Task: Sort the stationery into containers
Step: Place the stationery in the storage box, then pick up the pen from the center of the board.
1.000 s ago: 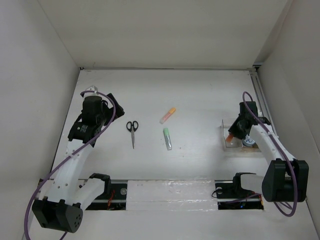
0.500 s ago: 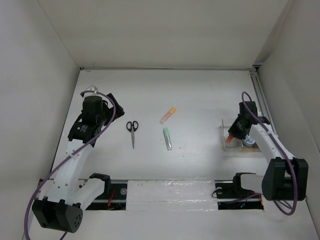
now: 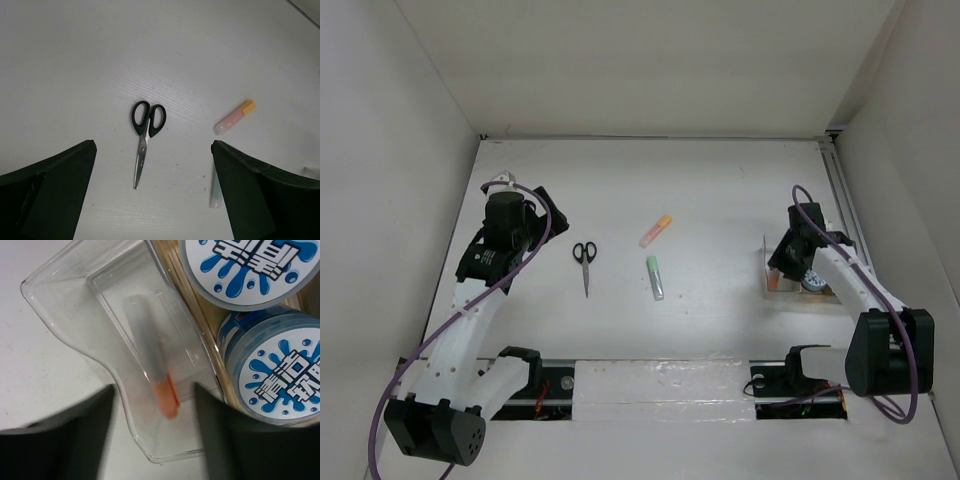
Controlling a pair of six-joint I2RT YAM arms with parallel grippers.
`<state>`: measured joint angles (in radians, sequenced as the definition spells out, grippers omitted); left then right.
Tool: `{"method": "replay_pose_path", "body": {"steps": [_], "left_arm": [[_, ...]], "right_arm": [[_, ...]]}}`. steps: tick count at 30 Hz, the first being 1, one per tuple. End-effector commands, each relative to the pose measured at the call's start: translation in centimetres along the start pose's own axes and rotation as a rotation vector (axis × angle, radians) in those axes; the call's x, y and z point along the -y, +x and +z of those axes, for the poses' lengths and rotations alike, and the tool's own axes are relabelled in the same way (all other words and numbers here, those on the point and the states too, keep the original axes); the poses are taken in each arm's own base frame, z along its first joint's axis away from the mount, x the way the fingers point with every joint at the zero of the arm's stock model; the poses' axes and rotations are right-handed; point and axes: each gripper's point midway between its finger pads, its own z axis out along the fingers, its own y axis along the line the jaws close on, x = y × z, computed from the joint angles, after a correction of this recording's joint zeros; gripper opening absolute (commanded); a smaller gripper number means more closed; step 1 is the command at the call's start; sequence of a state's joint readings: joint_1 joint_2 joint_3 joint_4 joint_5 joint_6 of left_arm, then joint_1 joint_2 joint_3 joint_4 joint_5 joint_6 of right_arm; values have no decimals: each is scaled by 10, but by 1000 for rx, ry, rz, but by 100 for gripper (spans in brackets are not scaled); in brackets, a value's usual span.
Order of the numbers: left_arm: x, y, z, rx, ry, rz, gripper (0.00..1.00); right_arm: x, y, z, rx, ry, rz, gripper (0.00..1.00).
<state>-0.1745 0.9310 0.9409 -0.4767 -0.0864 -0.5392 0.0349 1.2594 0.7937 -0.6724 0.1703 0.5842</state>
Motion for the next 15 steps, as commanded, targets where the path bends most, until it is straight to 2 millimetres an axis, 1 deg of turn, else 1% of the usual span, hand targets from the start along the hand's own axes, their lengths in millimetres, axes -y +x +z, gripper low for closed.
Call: {"method": "replay_pose_path", "body": {"steps": [1,2,3,4,5,6,7,8,9,10,12,13,14,15], "left_arm": [[4,-7,-5,30,24,-4,100],[4,-7,-5,30,24,-4,100],[2,-4,-4,22,19,-3,100],[2,-4,-4,22,19,-3,100],[2,-4,-4,22,19,-3,100],[2,-4,-4,22,19,-3,100],[2,-4,-4,22,19,-3,100],[2,-4,-4,22,19,-3,100],[2,-4,-4,22,19,-3,100],[2,-4,-4,22,19,-3,100],[4,-6,-4,30,24,-4,100],[4,-6,-4,30,24,-4,100],[4,-6,-4,30,24,-4,100],[4,-6,-4,30,24,-4,100]], "right_arm": [[-10,-10,-7,41,-16,14,69],[-6,-10,-7,39,0,12,91],[-9,-9,-9,47,-11,5,100],[-14,-11,-15,57,-26,-4,100],[-11,-10,-15,57,-12,15,100],[-13,-11,-22,71,-2,-8,100],[-20,-17,-33,98,-30,0,100],[-23,-21,-39,117,-36,9,100],[-29,-20,-48,132,-44,-5,100],[-41,-28,-61,165,-89,-3,100],[-61,-33,-83,214,-172,-13,100],[-77,-29,-93,222,-213,-46,100],[-90,-37,-109,259,-255,-56,100],[-101,-36,-115,264,-276,-69,100]]}}
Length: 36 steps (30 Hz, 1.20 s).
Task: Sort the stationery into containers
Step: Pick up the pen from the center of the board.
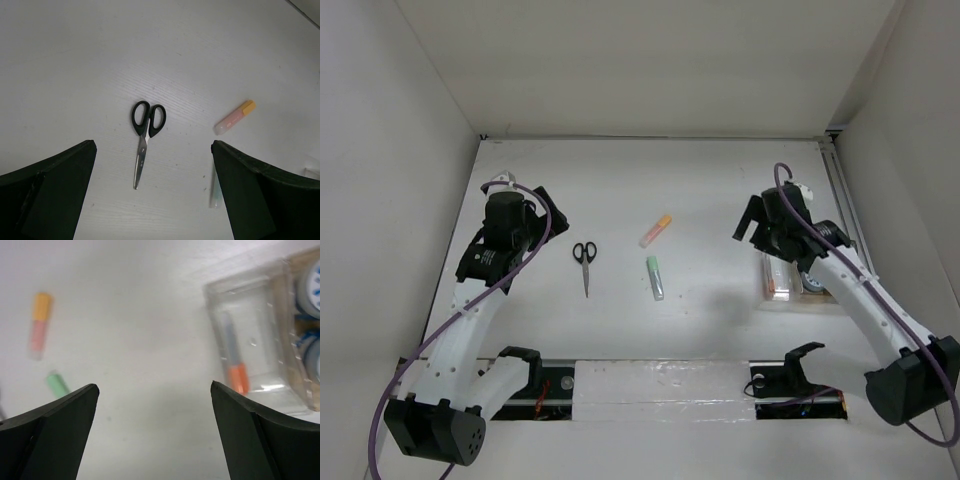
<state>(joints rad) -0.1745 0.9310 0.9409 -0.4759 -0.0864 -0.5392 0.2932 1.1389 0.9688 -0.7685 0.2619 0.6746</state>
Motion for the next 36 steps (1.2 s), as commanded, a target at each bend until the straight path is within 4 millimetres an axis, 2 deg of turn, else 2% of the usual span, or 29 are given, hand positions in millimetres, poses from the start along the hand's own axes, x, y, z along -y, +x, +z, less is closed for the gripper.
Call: {"method": "replay_pose_path", "body": {"steps": [1,2,4,5,6,7,8,9,10,12,13,15,18,19,20,23,26,27,30,31,33,35,36], "left_arm": [[2,-7,-3,34,16,-4,100],[2,-7,-3,34,16,-4,100],[-2,-7,-3,40,-8,-3,100],[-3,-7,-3,40,-8,-3,100],[-4,-8,-3,47,-18,-14,100],[-7,-6,-1,36,-37,-11,100],[-9,-12,-2,60,-55,-22,100],[-15,-9,0,49,-84,-18,100],[-16,-11,1,54,-103,-28,100],[-24,-13,0,72,-147,-39,100],[-24,-13,0,72,-147,-39,100],[-26,-14,0,77,-154,-39,100],[-26,-14,0,77,-154,-39,100],[-26,-14,0,77,-154,-39,100],[-26,-14,0,77,-154,-39,100],[-24,-13,0,72,-147,-39,100],[-23,-12,0,67,-139,-39,100],[-23,-12,0,67,-139,-39,100],[-23,-12,0,67,-139,-39,100],[-22,-14,-2,74,-134,-41,100],[-22,-14,-2,74,-134,-41,100],[-22,-14,-2,74,-134,-41,100],[-22,-14,-2,74,-134,-41,100]], "right_arm": [[-55,-22,-35,108,-126,-37,100],[-72,-27,-45,124,-162,-54,100],[-98,-12,-35,88,-173,-158,100],[-124,4,-37,68,-240,-223,100],[-143,18,-21,29,-235,-281,100],[-154,28,-13,12,-237,-331,100],[-168,45,-9,-16,-245,-379,100],[-185,46,-8,-15,-249,-395,100],[-191,68,16,-62,-194,-450,98],[-204,91,23,-73,-149,-523,98],[-216,103,34,-80,-128,-546,98],[-226,124,39,-92,-119,-574,98],[-220,141,55,-124,-105,-557,97],[-228,149,58,-135,-149,-540,97],[-220,155,61,-151,-148,-545,95],[-217,171,61,-194,-170,-559,92],[-213,185,70,-228,-175,-565,83],[-209,191,73,-245,-166,-573,73],[-198,202,78,-276,-162,-581,56],[-198,203,80,-274,-167,-590,43],[-196,212,79,-311,-187,-589,26],[-196,204,74,-300,-196,-565,0],[-197,194,72,-276,-198,-549,0]]}}
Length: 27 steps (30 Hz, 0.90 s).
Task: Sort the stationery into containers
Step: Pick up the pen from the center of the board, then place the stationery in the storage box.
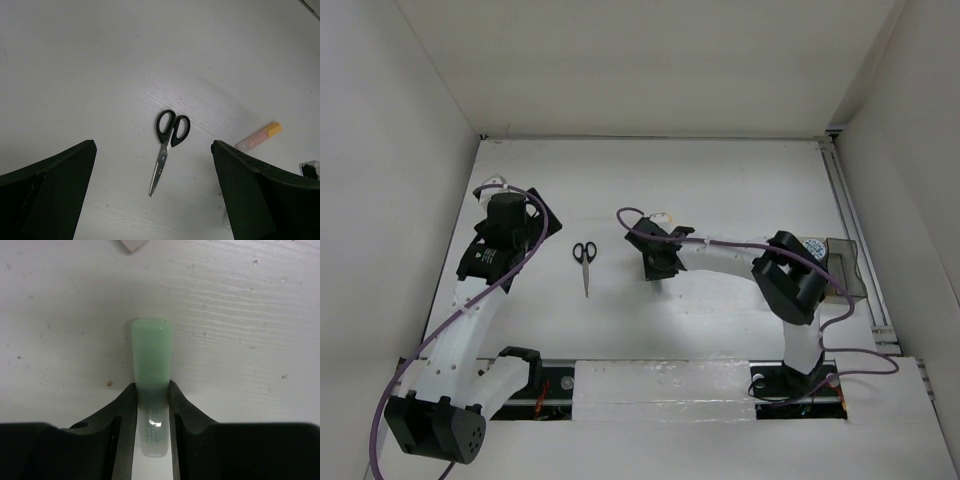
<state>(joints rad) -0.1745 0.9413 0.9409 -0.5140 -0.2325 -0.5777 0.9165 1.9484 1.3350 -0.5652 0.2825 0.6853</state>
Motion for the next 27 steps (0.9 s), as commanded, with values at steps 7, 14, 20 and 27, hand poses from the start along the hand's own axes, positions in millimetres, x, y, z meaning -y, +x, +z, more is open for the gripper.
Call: {"method": "replay_pose_path", "body": {"steps": [7,14,20,27], "left_arm": [[7,-4,-4,8,37,-5,100],[13,5,2,-30,69,17,100],[18,8,3,-50,97,26,100],[20,10,2,-60,112,26,100]], "right_arm": [[82,-70,-79,191,39,136,0],[252,-77,-120,313,281,427,0],[308,-48,-129,327,337,569,0],[335,-37,-148,348,379,564,0]]}}
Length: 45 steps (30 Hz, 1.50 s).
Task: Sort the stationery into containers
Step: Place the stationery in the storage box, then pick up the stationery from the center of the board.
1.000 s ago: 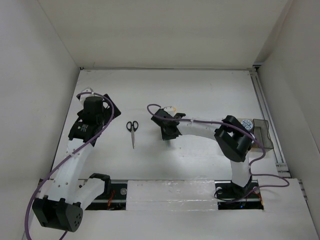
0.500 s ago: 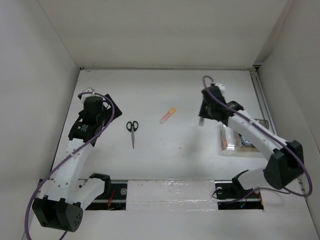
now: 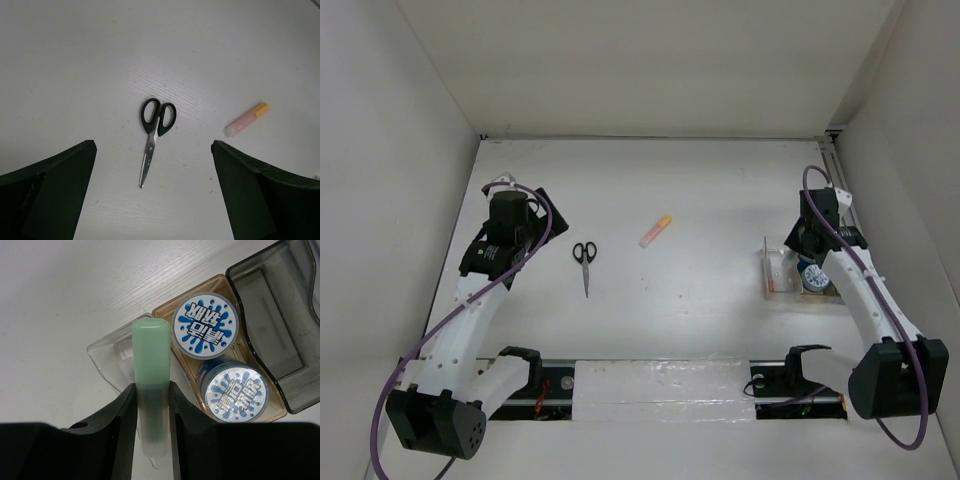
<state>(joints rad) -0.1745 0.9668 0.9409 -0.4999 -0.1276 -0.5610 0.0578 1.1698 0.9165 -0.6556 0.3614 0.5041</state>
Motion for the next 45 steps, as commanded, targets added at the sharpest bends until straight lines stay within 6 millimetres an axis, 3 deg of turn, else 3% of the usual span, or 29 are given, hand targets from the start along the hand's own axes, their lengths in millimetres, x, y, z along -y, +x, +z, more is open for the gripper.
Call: {"method": "replay_pose_path", "body": {"steps": [1,7,11,15,21,23,24,25,29,32,36,39,40,41,43,44,45], "left_arm": [[5,-3,0,11,34,9,100],[5,-3,0,11,34,9,100],[6,-4,-3,19,40,7,100],[5,-5,-3,25,32,7,100],[5,-7,-5,32,37,5,100],[5,-7,-5,32,37,5,100],[5,-7,-5,32,37,5,100],[6,-11,-6,46,34,4,100],[6,-11,-6,46,34,4,100],[5,-13,-8,58,32,2,100],[1,-14,-5,62,8,3,100],[-1,-15,-5,62,-10,-5,100],[-2,-16,-4,70,-20,-16,100],[-1,-21,-6,82,-22,-18,100],[-6,-21,-6,89,-47,-16,100],[-5,-23,-9,99,-40,-30,100],[-6,-24,-9,105,-47,-30,100]], "right_arm": [[-1,-13,-11,53,-42,-30,0],[-5,0,-1,-54,-44,-67,3],[-16,20,6,-120,-24,-131,2],[-17,21,7,-122,-6,-126,5],[-15,15,3,-93,0,-109,40],[-13,14,4,-87,11,-109,58],[-11,16,3,-96,17,-102,79],[-10,15,3,-91,25,-102,91],[-14,15,-2,-85,30,-114,100],[-38,-3,-27,-8,-61,-119,100],[-119,-21,-94,146,-356,-123,100],[-164,-24,-107,169,-402,-112,100],[-187,-31,-121,207,-426,-106,100],[-207,-16,-101,177,-379,-142,100],[-237,-2,-93,171,-349,-154,100],[-259,-10,-100,173,-372,-117,100],[-277,11,-69,119,-316,-103,100]]}}
